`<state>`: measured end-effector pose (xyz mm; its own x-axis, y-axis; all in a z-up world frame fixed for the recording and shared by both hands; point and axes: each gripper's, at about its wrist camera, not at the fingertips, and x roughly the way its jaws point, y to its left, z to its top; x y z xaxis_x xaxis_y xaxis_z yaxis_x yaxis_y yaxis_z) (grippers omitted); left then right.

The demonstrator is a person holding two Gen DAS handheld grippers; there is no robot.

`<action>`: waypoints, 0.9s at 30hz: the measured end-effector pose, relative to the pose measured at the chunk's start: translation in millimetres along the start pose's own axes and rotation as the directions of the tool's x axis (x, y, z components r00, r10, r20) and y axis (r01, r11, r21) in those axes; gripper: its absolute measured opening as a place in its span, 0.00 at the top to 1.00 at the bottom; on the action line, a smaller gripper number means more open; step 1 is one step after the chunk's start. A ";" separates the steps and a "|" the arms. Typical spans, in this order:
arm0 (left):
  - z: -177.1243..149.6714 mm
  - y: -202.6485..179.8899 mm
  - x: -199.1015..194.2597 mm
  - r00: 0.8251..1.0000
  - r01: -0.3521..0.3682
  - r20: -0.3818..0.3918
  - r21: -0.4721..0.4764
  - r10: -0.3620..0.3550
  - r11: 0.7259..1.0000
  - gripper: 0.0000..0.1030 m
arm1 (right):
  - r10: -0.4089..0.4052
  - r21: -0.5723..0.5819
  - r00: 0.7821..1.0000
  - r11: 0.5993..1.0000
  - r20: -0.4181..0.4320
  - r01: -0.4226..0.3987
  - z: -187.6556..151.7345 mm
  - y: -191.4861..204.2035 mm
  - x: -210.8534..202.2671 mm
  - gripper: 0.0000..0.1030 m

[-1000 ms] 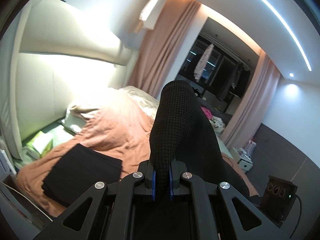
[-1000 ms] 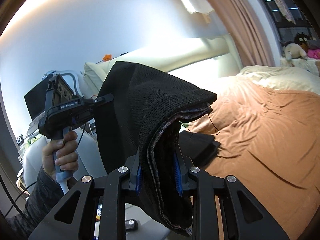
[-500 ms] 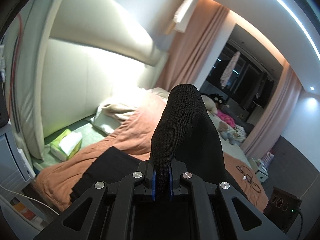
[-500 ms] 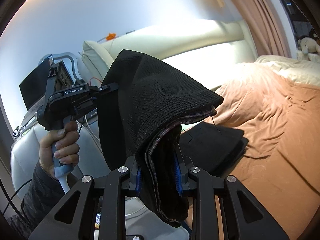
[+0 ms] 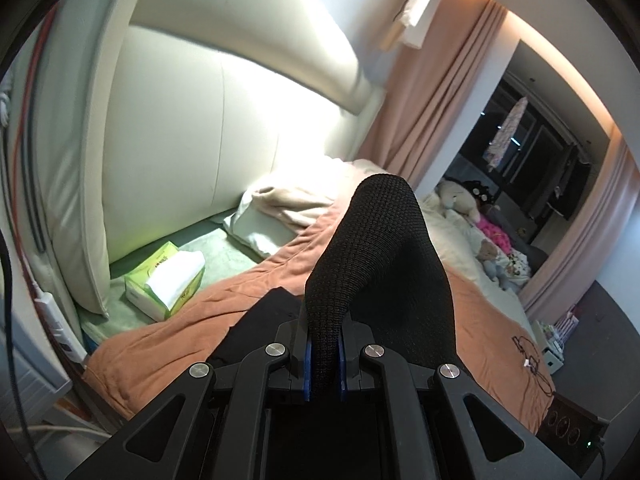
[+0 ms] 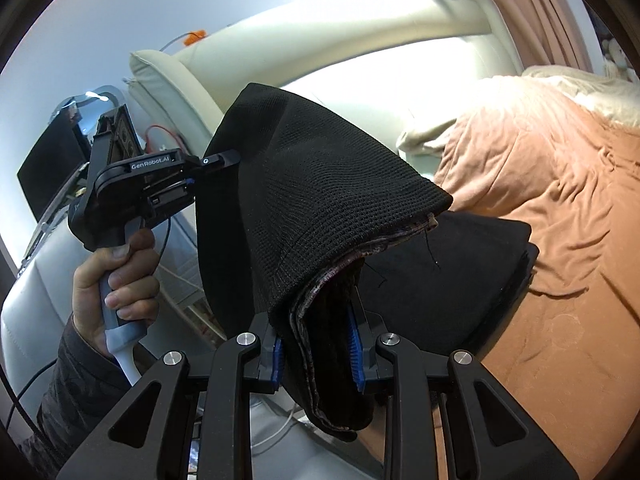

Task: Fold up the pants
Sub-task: 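Lift the black pants with both grippers and carry them toward the bed's headboard, then fold the pants over onto the stack with both grippers, lowering them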

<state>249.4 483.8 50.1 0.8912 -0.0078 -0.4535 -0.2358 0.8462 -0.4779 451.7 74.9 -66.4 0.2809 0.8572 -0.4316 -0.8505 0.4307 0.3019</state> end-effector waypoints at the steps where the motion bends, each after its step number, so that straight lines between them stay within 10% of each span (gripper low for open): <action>1: 0.9 1.8 9.4 1.000 -0.010 -0.010 -0.007 0.010 1.000 0.91 | -0.004 0.007 1.000 1.000 -0.009 0.004 2.1 -4.1 2.8 0.78; 27: 8.6 -6.5 202.2 0.952 -0.235 -0.191 0.036 0.238 0.971 0.91 | 0.002 0.200 0.997 0.980 -0.076 0.014 35.6 -62.4 40.1 0.78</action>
<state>434.5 481.3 -32.0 0.7189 0.0922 -0.6889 -0.4247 0.8429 -0.3305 531.8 92.5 -72.3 0.2446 0.8339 -0.4947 -0.7403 0.4902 0.4602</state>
